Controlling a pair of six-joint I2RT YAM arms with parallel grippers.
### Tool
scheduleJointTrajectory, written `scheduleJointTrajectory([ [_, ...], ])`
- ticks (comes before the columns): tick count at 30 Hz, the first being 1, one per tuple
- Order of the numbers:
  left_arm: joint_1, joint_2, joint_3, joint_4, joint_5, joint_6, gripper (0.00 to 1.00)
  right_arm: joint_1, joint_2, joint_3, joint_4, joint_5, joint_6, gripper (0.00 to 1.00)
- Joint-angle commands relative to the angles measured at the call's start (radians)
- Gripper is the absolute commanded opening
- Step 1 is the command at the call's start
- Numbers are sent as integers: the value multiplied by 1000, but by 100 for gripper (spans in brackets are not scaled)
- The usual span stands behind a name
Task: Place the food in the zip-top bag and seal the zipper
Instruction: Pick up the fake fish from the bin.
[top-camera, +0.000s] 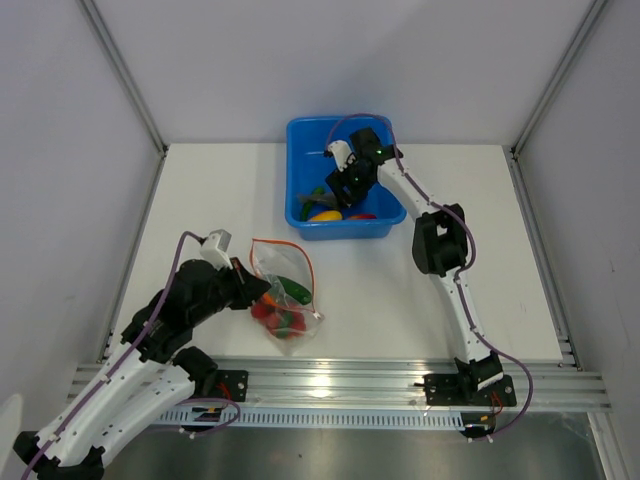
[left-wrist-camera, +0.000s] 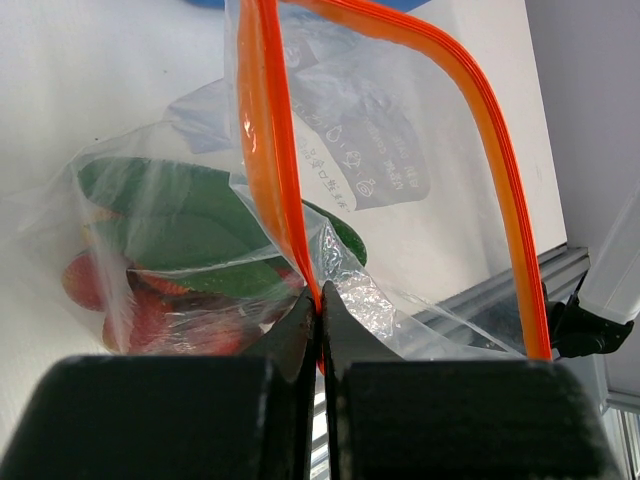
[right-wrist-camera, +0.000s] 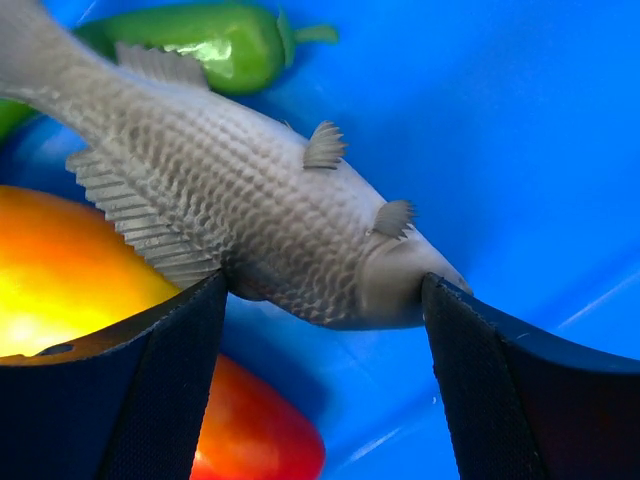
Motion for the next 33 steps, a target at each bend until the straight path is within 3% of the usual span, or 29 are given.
scheduleJointTrajectory([
  [1,5,4,-9,23,-15,-6,1,22,83,-86,-57,144,26,81],
  [7,5,9,-10,30,-15,-7,1,26,57,-146,78,331,72,80],
  [17,5,8,-16,28,-15,-7,1,28,5,-215,189,373,37,74],
  [25,6,-3,-18,19,-15,-4,1,25,-55,-304,265,238,-44,47],
  [28,6,-3,-18,17,-15,-2,1,22,-79,-335,298,200,-54,27],
  [31,5,-5,-18,14,-15,-2,1,20,-90,-341,311,177,-52,19],
  [33,6,-6,-18,14,-14,-4,1,20,-98,-339,318,164,-49,4],
])
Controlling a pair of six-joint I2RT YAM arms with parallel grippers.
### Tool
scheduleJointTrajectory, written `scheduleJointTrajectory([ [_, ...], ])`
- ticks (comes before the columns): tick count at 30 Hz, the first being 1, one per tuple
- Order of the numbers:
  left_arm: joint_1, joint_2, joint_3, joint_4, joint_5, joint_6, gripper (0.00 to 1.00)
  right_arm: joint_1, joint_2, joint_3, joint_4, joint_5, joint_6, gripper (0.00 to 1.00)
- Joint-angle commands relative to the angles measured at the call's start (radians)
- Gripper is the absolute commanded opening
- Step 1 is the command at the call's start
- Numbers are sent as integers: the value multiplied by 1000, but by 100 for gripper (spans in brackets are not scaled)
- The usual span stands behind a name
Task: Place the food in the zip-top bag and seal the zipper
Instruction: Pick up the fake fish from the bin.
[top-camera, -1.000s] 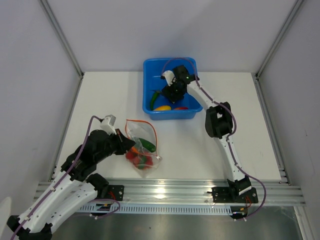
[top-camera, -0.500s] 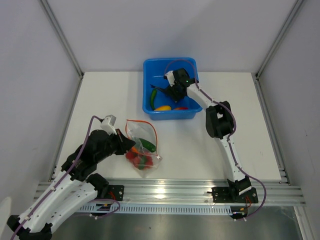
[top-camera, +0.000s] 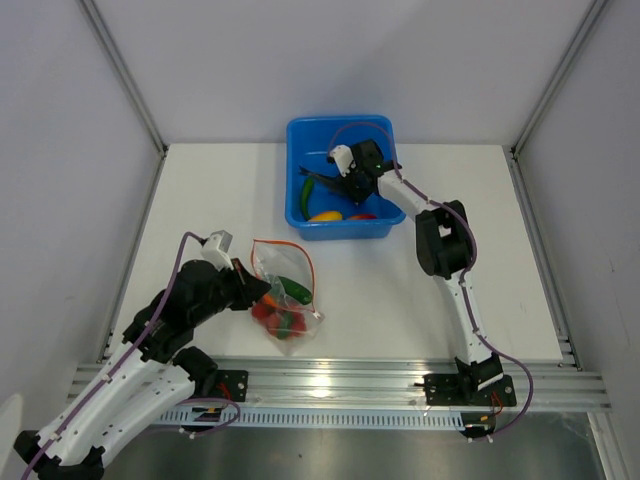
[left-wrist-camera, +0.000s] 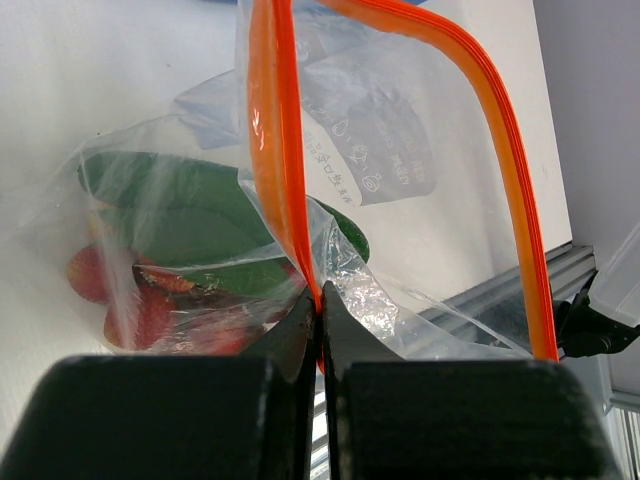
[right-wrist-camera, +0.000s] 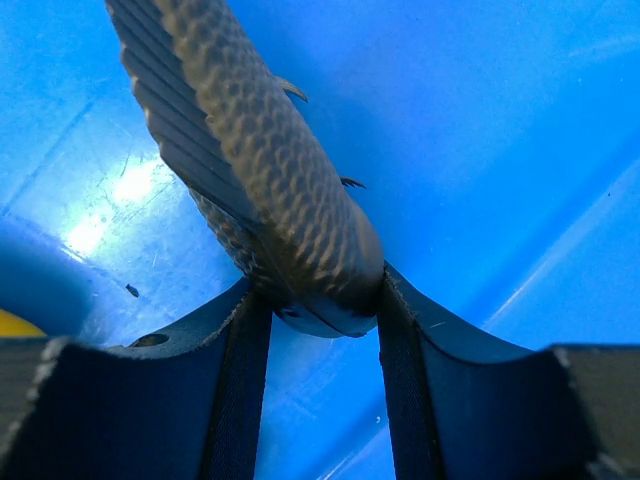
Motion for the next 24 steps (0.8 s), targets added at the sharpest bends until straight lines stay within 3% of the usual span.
scheduleJointTrajectory([
  [1,6,-8,-4,10,-15,-2,1,0,-21,-32,-39,-51,-2,0],
  [11,6,15,31,-8,27,-16,1,-12,-175,47,-22,-61,199,0],
  [24,6,67,130,-56,69,42,0,138,-547,55,-326,-23,486,0],
])
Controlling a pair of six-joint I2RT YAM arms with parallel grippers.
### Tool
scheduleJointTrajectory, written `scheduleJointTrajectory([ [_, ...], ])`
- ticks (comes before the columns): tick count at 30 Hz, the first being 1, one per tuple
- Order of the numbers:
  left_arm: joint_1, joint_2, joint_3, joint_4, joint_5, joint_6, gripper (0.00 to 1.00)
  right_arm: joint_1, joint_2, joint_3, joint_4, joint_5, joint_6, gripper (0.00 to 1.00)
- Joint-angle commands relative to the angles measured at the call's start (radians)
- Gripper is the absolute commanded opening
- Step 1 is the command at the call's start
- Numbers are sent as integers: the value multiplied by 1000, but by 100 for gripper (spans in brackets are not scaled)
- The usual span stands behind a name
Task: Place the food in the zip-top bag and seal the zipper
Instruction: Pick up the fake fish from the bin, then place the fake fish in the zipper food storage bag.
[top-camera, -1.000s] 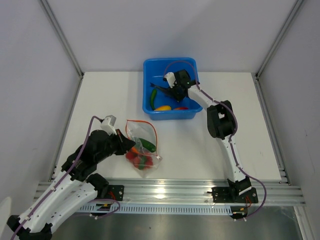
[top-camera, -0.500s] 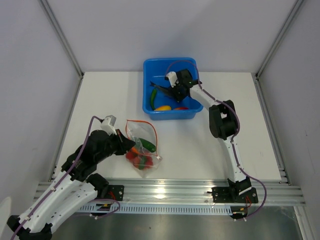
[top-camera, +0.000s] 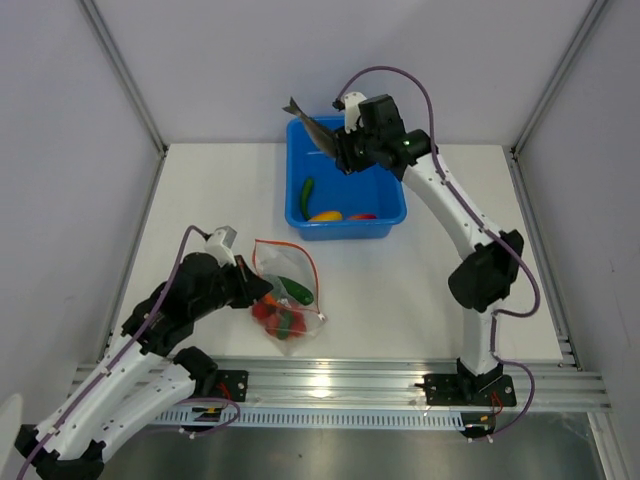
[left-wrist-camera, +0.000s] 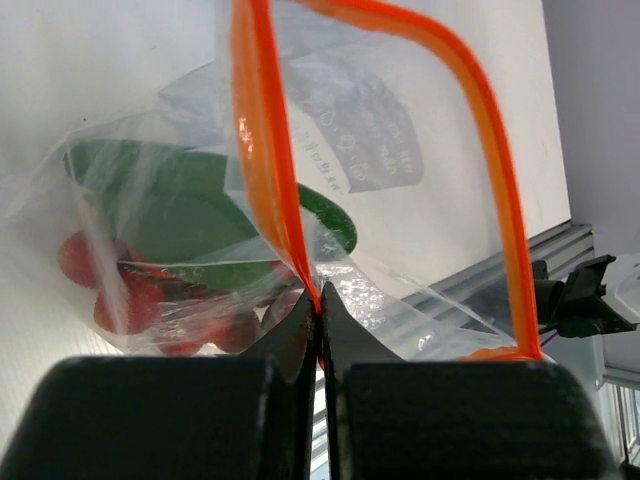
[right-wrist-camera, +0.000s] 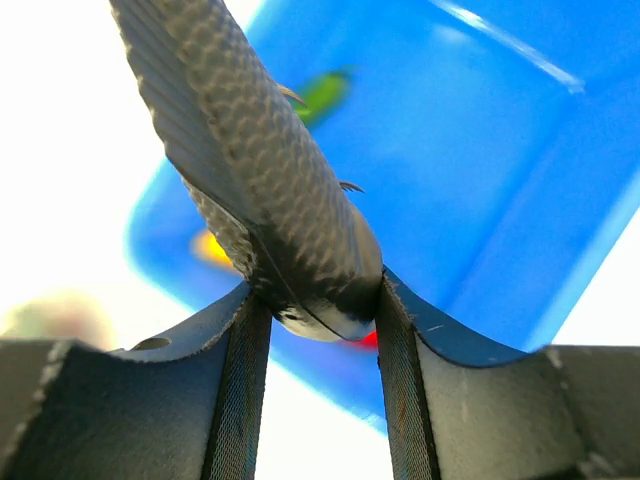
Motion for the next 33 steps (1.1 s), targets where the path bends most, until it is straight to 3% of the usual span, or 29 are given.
scheduleJointTrajectory([
  [1,6,7,71,-1,32,35,1,115,-175,11,-146,8,190,0],
  [5,5,-6,67,19,67,29,1,278,-330,-72,-261,53,367,0],
  [8,5,-22,58,33,90,24,1,382,-428,-121,-340,-8,523,0],
  [15,6,-11,38,126,196,45,0,517,-535,-217,-544,-73,802,0],
  [24,5,-29,42,165,271,67,1,534,-510,-163,-799,-207,928,0],
  [28,6,-32,41,165,294,81,1,549,-522,-247,-799,-305,985,0],
  [33,6,-46,39,155,262,84,1,557,-562,-333,-798,-296,1016,0],
])
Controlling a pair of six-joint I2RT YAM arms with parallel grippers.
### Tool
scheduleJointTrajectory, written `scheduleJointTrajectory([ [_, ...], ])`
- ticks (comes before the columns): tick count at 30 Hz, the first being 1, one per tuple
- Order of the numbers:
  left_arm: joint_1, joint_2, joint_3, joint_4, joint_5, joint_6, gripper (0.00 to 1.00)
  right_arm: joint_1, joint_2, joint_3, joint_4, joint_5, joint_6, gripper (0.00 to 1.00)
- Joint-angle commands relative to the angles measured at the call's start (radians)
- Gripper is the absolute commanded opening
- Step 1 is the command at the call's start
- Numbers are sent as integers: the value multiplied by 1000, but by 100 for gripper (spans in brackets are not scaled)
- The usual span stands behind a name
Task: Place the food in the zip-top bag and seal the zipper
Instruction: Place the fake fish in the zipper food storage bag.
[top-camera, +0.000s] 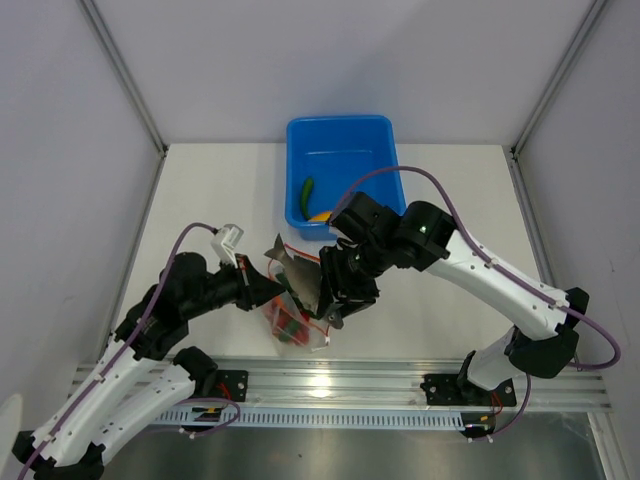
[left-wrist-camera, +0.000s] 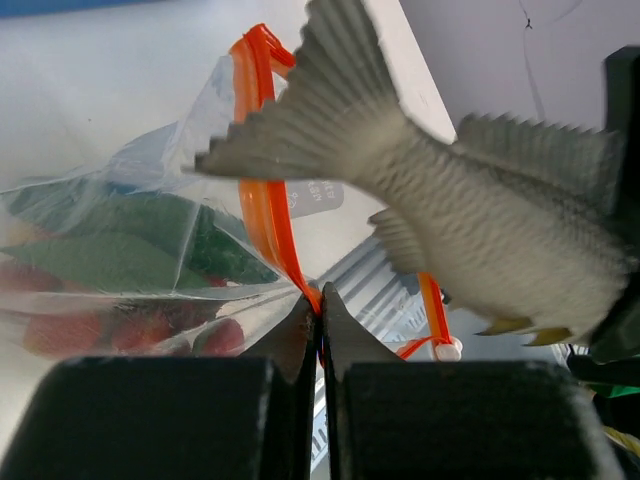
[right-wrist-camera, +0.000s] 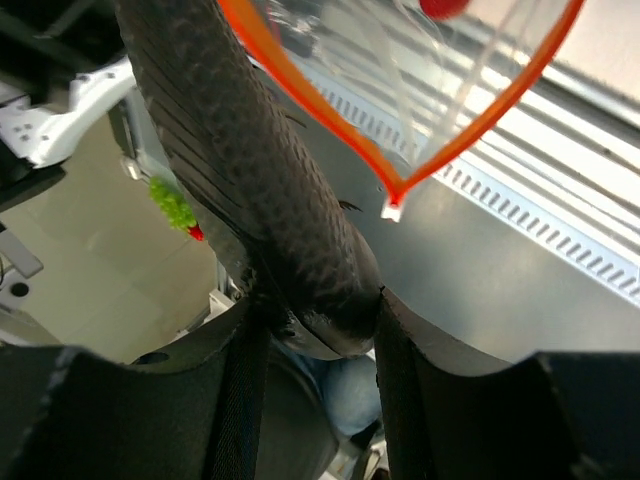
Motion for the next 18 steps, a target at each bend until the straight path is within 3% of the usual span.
scheduleJointTrajectory([
  [1,4,-18,5,43,-20,28,1,10,-48,-31,-187,-24,49,0],
  [5,4,3,34,20,-70,33,1,10,-81,-57,-189,-13,35,0],
  [18,4,40,35,90,42,70,1,-15,-135,-197,-187,-34,-23,0],
])
